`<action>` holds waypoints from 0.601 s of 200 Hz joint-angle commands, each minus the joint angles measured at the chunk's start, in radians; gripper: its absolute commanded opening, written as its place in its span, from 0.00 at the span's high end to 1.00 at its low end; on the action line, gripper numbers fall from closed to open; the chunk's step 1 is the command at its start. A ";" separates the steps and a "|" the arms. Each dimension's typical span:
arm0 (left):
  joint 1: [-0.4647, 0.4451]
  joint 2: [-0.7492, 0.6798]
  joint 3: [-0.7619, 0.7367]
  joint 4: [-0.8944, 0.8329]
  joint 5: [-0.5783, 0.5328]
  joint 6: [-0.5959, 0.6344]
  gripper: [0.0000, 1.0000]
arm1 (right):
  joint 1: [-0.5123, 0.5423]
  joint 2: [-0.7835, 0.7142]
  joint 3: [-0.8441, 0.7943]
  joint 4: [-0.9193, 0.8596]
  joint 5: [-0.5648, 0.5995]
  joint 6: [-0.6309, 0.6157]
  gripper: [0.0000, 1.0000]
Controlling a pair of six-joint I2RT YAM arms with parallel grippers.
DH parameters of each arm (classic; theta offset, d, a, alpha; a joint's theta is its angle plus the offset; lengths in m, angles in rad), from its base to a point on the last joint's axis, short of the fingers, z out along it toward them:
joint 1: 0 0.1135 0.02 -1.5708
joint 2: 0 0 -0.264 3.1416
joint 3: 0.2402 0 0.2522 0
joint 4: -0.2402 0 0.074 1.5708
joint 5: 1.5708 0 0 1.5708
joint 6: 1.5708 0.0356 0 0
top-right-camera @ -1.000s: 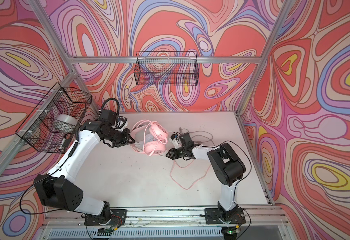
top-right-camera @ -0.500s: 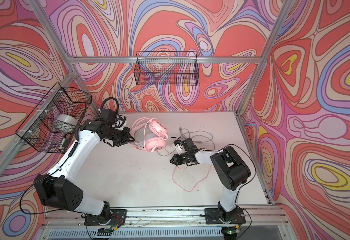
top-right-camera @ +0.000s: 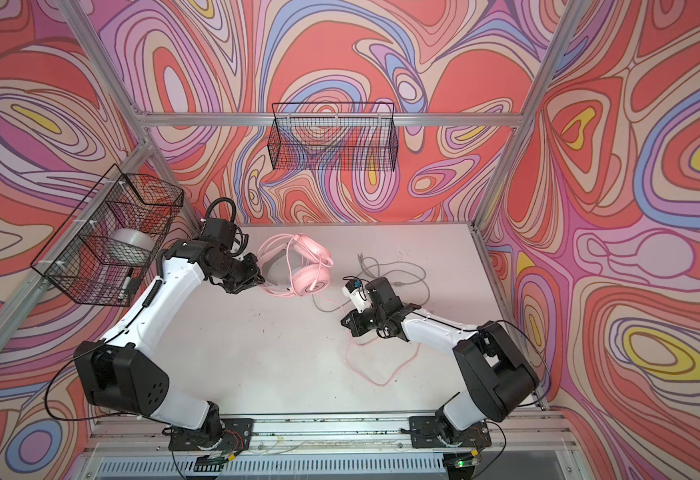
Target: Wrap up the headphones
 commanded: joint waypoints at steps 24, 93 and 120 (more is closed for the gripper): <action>0.006 -0.007 -0.018 0.111 0.002 -0.157 1.00 | 0.043 -0.105 -0.046 -0.022 0.066 -0.092 1.00; -0.019 0.007 0.006 0.046 -0.121 -0.147 1.00 | 0.177 -0.180 0.107 -0.282 0.137 -0.342 1.00; -0.035 0.011 0.007 0.026 -0.175 -0.141 1.00 | 0.218 -0.149 0.213 -0.406 0.135 -0.419 1.00</action>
